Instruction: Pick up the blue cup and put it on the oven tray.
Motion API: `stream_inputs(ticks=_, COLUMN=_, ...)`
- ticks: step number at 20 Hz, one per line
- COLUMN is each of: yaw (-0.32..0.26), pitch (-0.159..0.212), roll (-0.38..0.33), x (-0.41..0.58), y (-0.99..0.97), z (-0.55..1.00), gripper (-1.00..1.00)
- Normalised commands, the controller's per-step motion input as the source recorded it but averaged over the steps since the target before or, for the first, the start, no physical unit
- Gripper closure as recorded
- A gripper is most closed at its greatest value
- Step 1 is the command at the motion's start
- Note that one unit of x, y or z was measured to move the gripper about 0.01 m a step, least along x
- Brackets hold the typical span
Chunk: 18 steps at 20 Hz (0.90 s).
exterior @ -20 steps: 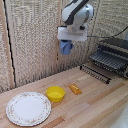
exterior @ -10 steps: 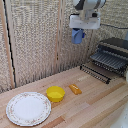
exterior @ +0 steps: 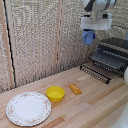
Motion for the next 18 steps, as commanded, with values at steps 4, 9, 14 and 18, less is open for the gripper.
stream_inputs(ticks=4, yaw=0.000, pitch=0.084, roll=-0.069, x=-0.158, y=-1.00, z=-0.20, gripper=1.00)
stream_inputs(ticks=9, yaw=-0.061, pitch=0.082, roll=-0.050, x=-0.649, y=-0.60, z=-0.18, gripper=1.00)
stream_inputs(ticks=14, yaw=-0.097, pitch=0.021, roll=-0.068, x=-0.432, y=-0.42, z=-0.25, gripper=1.00)
stream_inputs(ticks=18, yaw=0.054, pitch=-0.039, roll=-0.054, x=-0.001, y=-0.07, z=-0.28, gripper=1.00)
